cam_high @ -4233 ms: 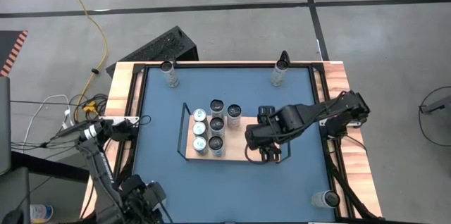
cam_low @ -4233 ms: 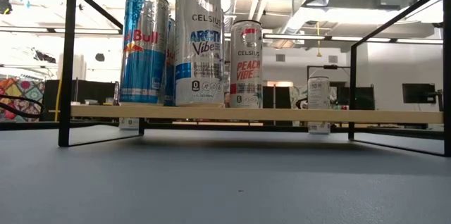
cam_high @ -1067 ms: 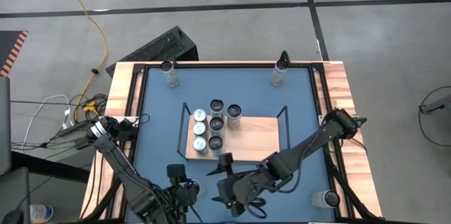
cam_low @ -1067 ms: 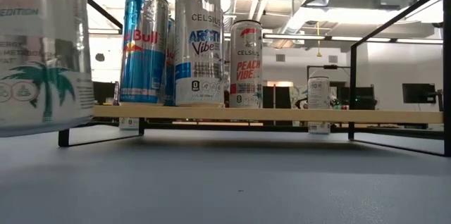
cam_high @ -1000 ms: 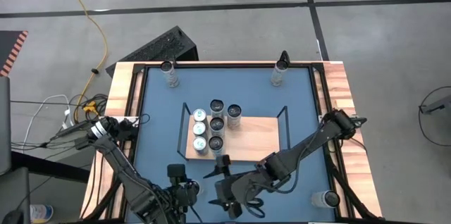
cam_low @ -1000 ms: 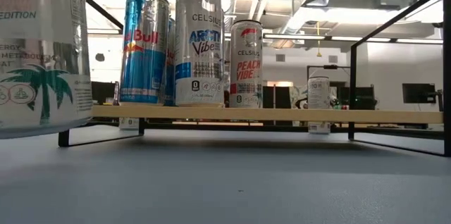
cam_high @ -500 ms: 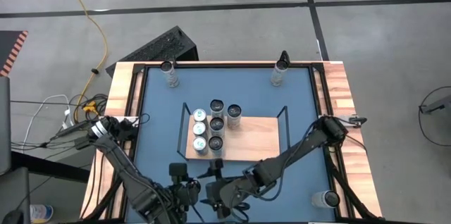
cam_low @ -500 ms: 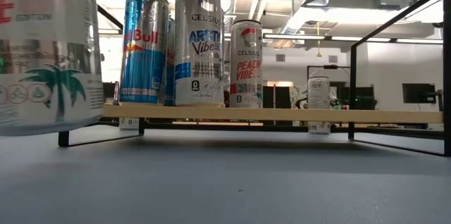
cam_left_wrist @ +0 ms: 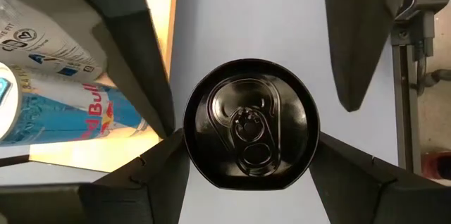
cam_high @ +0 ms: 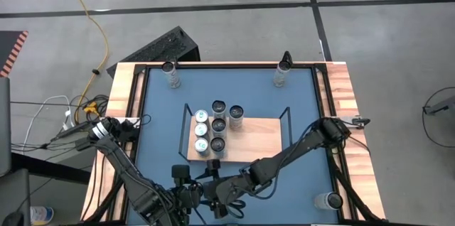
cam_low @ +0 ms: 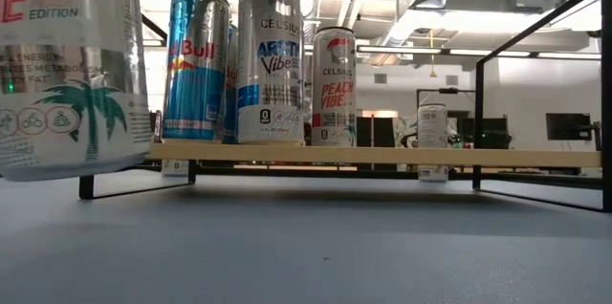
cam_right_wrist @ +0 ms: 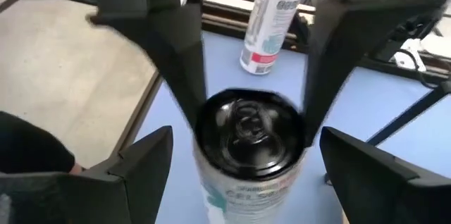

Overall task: Place canned beverage on shelf
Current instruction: Put the right pink soda can on the shelf aligned with the other pink soda can

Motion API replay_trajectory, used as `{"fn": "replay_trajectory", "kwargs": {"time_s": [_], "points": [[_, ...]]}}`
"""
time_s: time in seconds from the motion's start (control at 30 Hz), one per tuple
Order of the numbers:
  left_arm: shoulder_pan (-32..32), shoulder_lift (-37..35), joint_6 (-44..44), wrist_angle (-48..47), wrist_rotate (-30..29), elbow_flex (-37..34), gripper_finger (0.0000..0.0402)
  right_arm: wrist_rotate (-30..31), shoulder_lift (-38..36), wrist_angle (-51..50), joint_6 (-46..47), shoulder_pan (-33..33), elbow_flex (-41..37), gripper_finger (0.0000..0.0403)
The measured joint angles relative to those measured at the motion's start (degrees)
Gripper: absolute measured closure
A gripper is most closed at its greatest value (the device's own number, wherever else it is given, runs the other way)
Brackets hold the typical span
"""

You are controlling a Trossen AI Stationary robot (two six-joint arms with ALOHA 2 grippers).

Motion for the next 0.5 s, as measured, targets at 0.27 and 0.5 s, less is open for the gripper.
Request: {"fn": "replay_trajectory", "kwargs": {"time_s": [0.27, 0.5], "points": [[0.42, 0.0, 0.02, 0.26, -0.24, 0.0, 0.0162, 1.08, 0.05, 0.88, 0.1, -0.09, 0.0, 0.0076], [0.55, 0.0, 0.31, 0.94, -0.84, 0.0, 0.0161, -0.31, 0.05, -1.65, 1.95, -0.85, 0.04, 0.0097]]}}
